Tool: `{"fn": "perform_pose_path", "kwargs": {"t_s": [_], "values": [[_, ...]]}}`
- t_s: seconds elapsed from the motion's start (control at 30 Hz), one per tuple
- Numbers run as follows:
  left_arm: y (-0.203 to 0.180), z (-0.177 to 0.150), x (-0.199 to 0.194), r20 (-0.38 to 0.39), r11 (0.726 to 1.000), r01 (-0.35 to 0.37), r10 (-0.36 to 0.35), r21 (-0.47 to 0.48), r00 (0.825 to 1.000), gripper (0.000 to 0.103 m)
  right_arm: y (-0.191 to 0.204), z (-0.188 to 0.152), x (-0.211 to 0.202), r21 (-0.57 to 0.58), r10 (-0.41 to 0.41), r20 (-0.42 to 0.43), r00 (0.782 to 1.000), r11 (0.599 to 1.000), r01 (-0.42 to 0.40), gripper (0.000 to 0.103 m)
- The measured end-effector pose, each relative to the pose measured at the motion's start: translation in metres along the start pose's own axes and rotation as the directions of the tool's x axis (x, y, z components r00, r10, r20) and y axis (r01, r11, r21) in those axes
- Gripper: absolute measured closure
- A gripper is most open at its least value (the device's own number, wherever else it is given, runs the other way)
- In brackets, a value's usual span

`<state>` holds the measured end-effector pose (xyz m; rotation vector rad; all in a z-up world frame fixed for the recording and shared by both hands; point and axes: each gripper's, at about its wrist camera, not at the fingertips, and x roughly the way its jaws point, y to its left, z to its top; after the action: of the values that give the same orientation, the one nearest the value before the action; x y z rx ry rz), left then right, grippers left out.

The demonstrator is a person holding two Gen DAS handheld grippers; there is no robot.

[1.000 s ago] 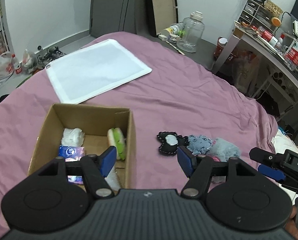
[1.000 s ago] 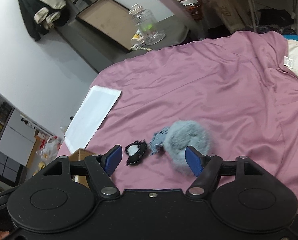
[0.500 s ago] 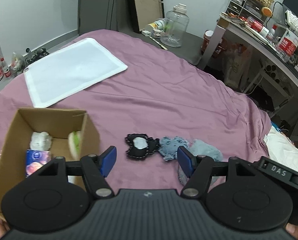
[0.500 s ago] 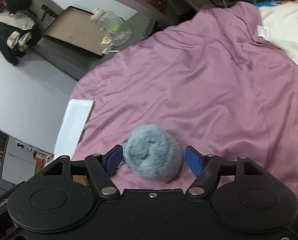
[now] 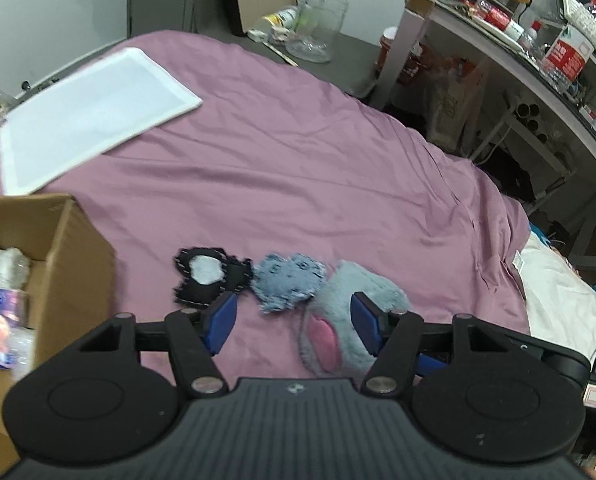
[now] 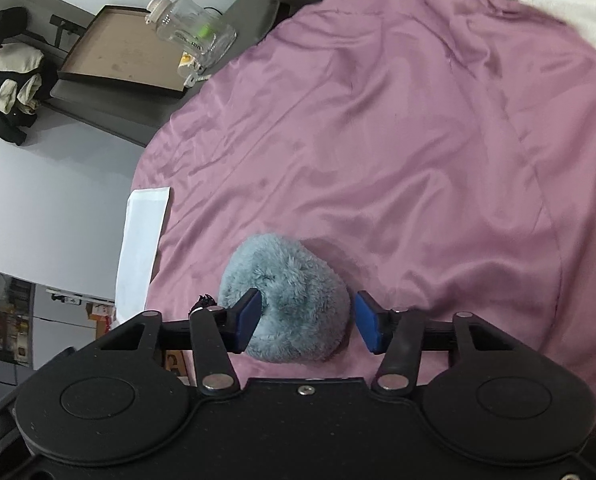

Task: Organize soft objects
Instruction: 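Reach both tools to the large grey fluffy plush and grasp it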

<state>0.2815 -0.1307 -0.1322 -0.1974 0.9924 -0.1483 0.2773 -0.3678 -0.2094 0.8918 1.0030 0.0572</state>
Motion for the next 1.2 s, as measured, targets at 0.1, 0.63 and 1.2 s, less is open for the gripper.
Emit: {"fn": "perform_pose_path", "kwargs": {"t_s": [0.1,0.63,1.2], "values": [[-0.005,-0.003,0.012,-0.023,1.0,0.016,-0.016,-0.006,1.0,0.05,-0.003,0.002,0.003,0.014,0.018,-0.007,1.0,1.0,-0.018,0.053],[-0.012,-0.016,0.064,-0.111,0.993,0.076,-0.086,-0.091,0.99,0.075,-0.02,0.009,0.025,0.092,0.071,-0.087,0.994,0.994,-0.063,0.067],[-0.015,-0.016,0.031,-0.073,0.994,0.088,-0.093,-0.064,0.993,0.082,0.002,-0.005,-0.003,-0.027,0.062,-0.011,0.998,0.998,-0.062,0.081]]}}
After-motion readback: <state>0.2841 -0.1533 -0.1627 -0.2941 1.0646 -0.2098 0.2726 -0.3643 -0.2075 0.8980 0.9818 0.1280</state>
